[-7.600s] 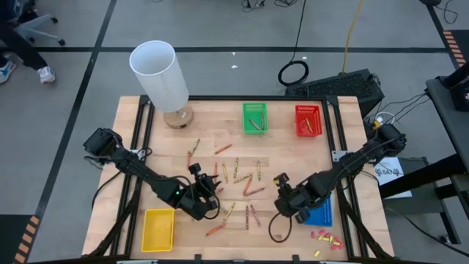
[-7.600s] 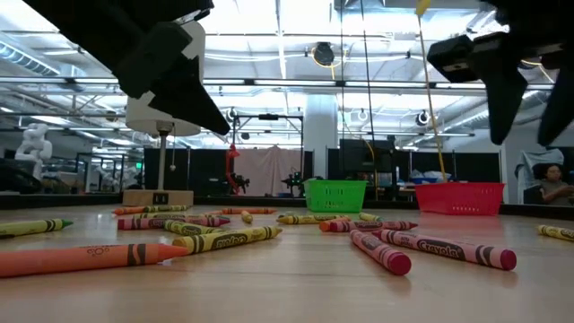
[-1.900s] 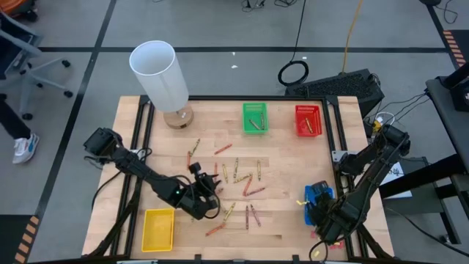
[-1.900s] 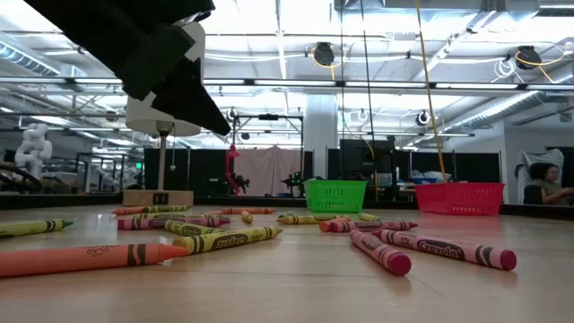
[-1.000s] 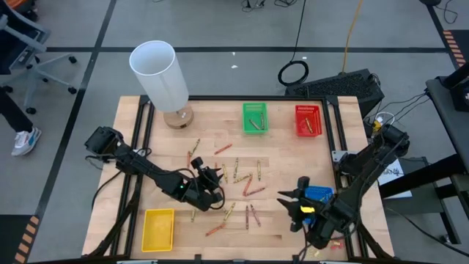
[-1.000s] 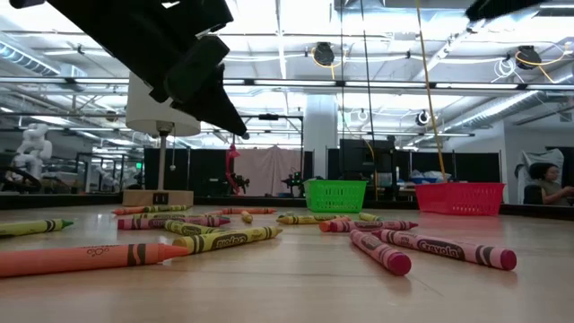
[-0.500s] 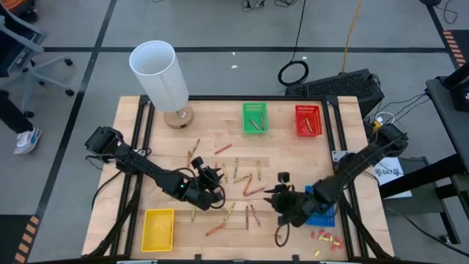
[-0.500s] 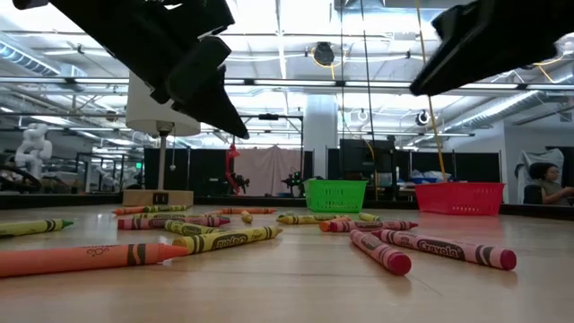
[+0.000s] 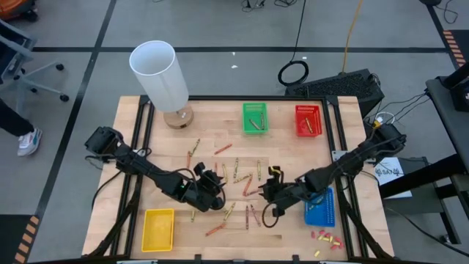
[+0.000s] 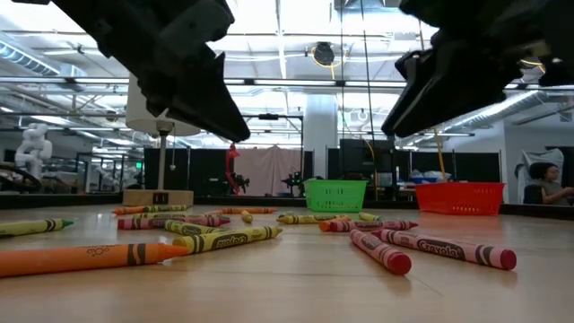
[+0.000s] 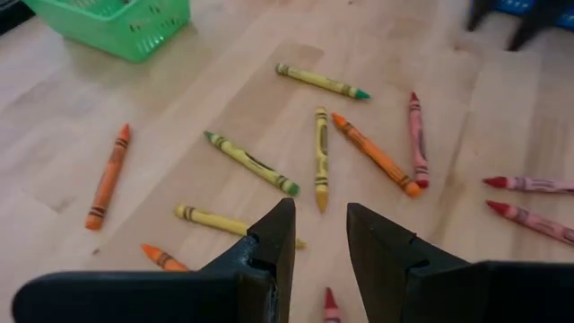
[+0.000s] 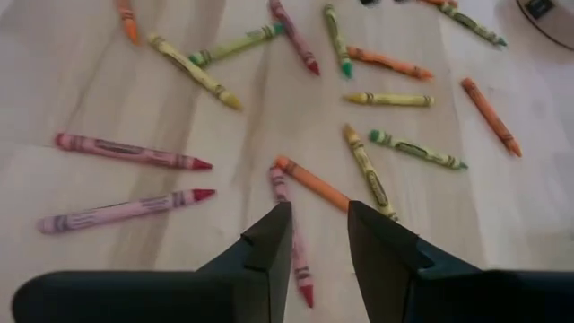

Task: Sort crayons
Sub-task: Put the green crayon into the red bin

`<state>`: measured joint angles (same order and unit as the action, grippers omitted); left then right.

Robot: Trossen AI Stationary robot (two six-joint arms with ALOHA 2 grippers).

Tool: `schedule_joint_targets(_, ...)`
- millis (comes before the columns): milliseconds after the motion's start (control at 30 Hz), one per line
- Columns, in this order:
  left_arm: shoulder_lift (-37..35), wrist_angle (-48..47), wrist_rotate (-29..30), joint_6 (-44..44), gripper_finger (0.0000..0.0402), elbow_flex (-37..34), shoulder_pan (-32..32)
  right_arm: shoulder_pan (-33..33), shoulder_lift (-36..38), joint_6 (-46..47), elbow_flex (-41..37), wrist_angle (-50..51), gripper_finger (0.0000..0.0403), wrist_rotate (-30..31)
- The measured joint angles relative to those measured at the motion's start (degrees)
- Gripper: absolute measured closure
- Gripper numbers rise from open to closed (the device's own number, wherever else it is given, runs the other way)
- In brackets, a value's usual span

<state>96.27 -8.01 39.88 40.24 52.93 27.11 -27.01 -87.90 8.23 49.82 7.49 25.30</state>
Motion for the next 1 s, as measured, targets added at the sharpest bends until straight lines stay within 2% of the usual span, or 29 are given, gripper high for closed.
schedule_joint_targets(167,0.18,0.28,0.02,1.32,0.0299,0.02,1.36,2.77,-0.02,0.41,-0.79,0.23,0.0307,0.11)
schedule_joint_targets(333,0.72,-0.01,0.63,1.39,0.0299,0.02,1.95,5.53,-0.02,5.60,-2.04,-0.09,0.0307,0.27)
schedule_joint_targets(567,0.92,-0.38,0.94,1.19,0.0299,0.00,1.90,8.55,-0.02,21.12,-4.51,0.01,0.0307,6.46)
schedule_joint_targets(700,0.92,-0.33,0.98,0.83,0.0299,0.00,1.90,9.51,-0.02,34.21,-5.63,0.10,0.0306,7.51)
schedule_joint_targets(833,0.92,-0.11,1.11,-0.31,0.0299,0.00,1.73,10.24,-0.22,32.05,-5.63,-5.87,0.0278,-0.77)
schedule_joint_targets(900,0.92,-0.21,1.11,-0.80,0.0299,0.00,1.75,9.77,-0.41,30.16,-5.63,-12.04,0.0253,-0.82)
schedule_joint_targets(1000,0.92,-0.26,1.14,-2.86,0.0299,0.00,1.75,9.09,-0.81,29.33,-5.56,-18.99,0.0215,2.59)
